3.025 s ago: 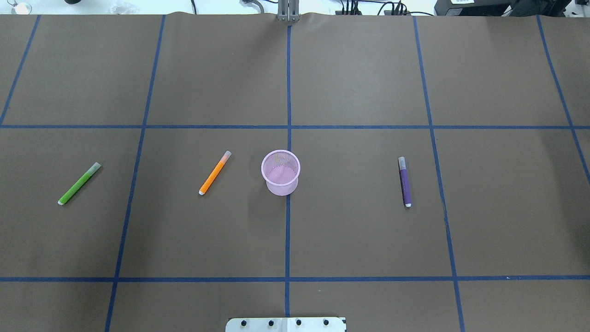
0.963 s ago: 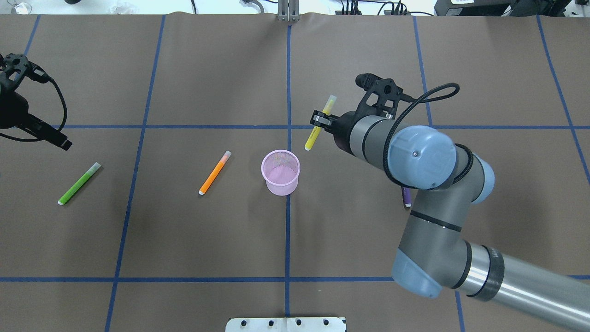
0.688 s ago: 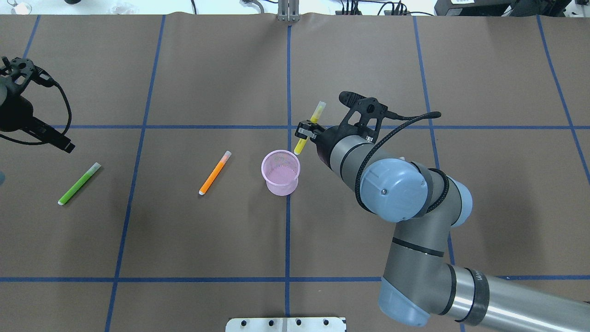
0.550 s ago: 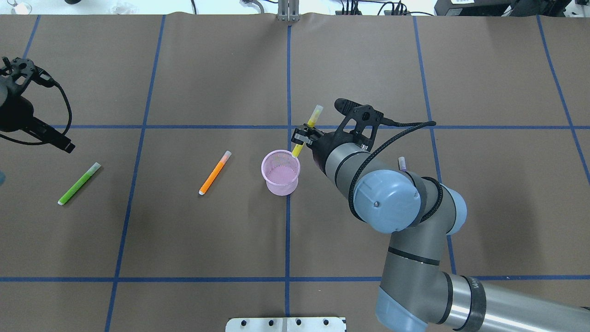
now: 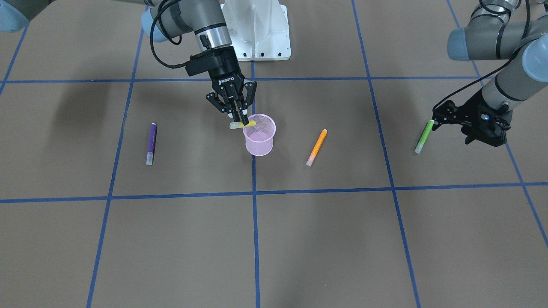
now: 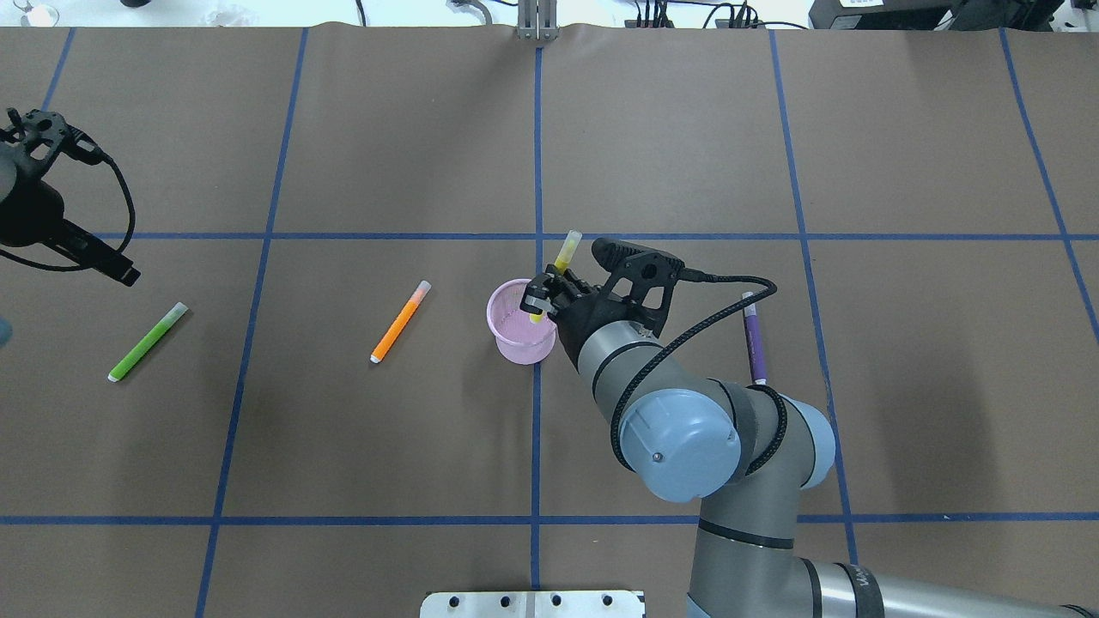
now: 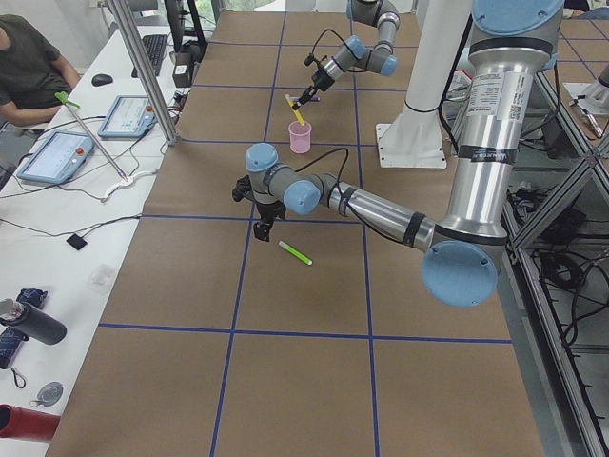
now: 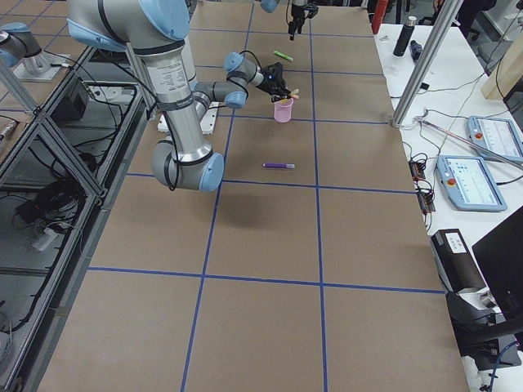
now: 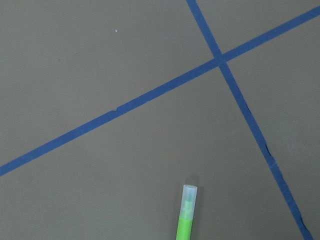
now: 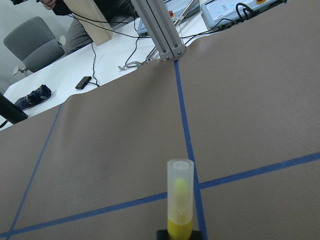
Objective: Collect pens into pen holder
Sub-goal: 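Carry the highlighter over the pink cup with right gripper while left descends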
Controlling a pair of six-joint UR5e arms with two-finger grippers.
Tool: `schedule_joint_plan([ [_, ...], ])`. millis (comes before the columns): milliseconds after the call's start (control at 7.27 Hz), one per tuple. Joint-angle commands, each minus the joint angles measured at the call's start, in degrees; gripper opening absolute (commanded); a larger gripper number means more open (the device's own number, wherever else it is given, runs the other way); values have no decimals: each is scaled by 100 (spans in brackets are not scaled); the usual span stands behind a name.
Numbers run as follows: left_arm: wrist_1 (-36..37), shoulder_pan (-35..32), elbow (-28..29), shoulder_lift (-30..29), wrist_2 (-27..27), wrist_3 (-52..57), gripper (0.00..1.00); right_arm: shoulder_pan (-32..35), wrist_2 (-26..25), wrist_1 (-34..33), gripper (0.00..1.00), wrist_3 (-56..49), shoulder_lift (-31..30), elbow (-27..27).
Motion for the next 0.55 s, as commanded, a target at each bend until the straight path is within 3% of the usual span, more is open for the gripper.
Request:
schedule_joint_plan([
  [0, -10, 104, 12, -7, 0, -12, 100, -15, -25, -5, 48, -2, 313, -323],
  [138, -18, 113, 12, -7, 9, -3, 100, -15, -17, -13, 62, -11, 305, -324],
  [412, -18, 305, 12, -59, 331, 14, 100, 29, 71, 13, 66, -54, 253, -159],
])
